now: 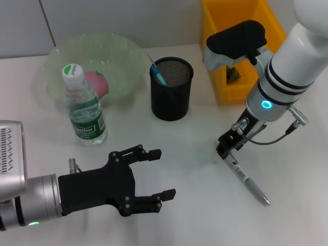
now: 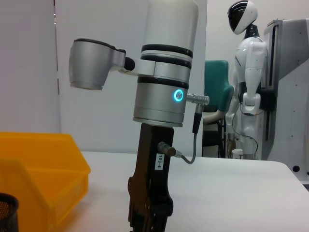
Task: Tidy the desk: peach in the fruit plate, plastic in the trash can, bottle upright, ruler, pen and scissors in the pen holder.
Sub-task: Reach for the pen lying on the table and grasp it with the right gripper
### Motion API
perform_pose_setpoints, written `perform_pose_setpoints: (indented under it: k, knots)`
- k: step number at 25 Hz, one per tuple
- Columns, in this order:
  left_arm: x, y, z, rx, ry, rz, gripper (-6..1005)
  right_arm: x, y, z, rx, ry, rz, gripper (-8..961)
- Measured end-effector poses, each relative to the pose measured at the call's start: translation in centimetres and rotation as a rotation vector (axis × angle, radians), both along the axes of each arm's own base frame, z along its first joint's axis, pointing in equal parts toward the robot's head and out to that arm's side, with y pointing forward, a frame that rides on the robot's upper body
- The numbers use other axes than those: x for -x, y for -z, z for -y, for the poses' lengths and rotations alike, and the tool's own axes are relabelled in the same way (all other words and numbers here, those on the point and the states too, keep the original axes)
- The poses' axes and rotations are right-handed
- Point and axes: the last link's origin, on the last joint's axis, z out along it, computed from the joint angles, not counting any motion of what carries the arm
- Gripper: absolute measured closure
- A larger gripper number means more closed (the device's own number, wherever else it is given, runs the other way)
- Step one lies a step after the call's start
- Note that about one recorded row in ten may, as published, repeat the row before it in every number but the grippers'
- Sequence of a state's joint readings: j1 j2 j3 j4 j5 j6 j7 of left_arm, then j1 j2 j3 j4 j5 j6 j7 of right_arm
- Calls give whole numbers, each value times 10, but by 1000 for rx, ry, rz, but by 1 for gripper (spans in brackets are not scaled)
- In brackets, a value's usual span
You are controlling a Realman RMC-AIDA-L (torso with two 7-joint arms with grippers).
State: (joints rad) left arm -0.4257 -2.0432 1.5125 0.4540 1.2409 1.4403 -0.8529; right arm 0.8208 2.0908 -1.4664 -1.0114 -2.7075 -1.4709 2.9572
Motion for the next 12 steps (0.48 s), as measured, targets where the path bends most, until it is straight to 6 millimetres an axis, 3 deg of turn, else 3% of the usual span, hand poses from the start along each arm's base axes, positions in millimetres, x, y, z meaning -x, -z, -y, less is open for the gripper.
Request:
perform_pose_setpoints:
  k: [12]
  knots:
    - [0,0,0,0,0,0,150,-5,5,-1,2,16,3,549]
